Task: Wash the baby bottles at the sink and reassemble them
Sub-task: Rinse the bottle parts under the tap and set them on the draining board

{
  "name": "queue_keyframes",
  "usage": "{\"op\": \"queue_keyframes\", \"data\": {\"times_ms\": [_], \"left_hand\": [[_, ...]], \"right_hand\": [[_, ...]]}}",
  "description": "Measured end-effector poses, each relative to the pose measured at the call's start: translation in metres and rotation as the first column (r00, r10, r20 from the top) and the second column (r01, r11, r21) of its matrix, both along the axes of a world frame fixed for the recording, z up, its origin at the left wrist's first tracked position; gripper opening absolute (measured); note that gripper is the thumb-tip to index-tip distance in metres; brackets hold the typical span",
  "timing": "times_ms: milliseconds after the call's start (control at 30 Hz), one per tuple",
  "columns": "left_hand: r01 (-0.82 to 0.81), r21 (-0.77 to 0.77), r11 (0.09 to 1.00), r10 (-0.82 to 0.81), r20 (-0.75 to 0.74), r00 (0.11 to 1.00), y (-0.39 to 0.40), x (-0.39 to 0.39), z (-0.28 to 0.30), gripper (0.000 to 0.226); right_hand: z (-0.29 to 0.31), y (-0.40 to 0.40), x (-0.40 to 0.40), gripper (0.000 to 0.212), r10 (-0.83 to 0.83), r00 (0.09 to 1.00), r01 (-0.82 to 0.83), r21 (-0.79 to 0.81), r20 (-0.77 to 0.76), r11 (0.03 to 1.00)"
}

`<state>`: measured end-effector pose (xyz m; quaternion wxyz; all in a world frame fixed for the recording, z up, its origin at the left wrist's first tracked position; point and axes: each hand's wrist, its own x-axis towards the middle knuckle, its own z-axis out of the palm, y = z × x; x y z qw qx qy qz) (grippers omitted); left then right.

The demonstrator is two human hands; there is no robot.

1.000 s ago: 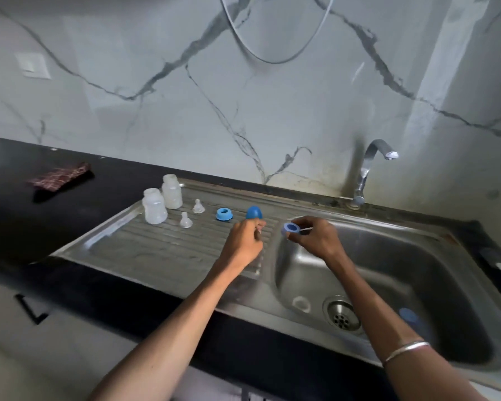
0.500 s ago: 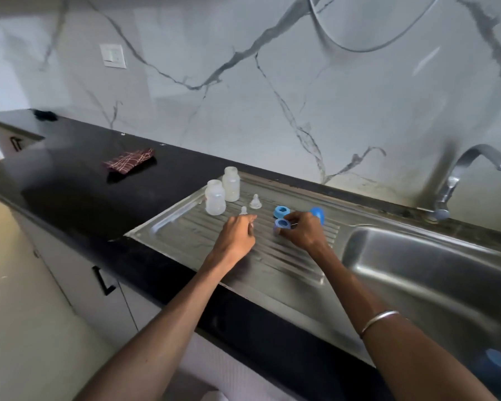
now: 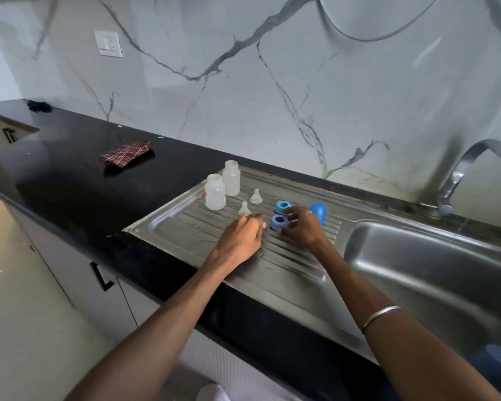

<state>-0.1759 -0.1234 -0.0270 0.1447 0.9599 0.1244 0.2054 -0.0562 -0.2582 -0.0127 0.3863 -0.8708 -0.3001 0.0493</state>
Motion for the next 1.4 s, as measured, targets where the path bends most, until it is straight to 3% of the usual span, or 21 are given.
{"op": "queue_keyframes", "data": {"times_ms": [133,300,500,733,1000,1200,1400], "left_hand": [[0.038,0.038,0.999,-0.04,0.035,0.999,-0.01,-0.003,0.005,0.043],[0.104,0.094,0.99,-0.113,0.086,0.99,-0.047,0.008,0.015,0.041],[0.31,0.078,0.948,-0.317,0.111,0.942,-0.136,0.06,0.017,0.037],[0.507,-0.009,0.862,-0.507,-0.025,0.862,-0.259,0.124,-0.003,0.046],[0.579,-0.054,0.814,-0.577,-0.191,0.794,-0.338,0.165,-0.021,0.049],[0.57,-0.077,0.818,-0.564,-0.307,0.767,-0.336,0.176,-0.033,0.055],[0.488,-0.122,0.864,-0.498,-0.343,0.796,-0.317,0.19,-0.034,0.052]], "right_hand": [[0.006,-0.032,0.007,0.038,-0.069,0.995,0.067,0.029,0.073,0.997],[0.018,-0.115,0.024,0.029,-0.153,0.977,0.154,0.006,0.146,0.988],[0.009,-0.235,0.047,0.027,-0.283,0.948,0.302,-0.13,0.146,0.944],[-0.022,-0.338,0.062,0.023,-0.488,0.869,0.478,-0.401,0.085,0.781],[-0.051,-0.385,0.086,0.035,-0.473,0.881,0.364,-0.627,-0.008,0.689],[-0.062,-0.389,0.093,0.063,-0.395,0.914,0.17,-0.797,-0.092,0.579],[-0.067,-0.387,0.093,0.062,-0.421,0.889,0.075,-0.849,-0.18,0.522]]}}
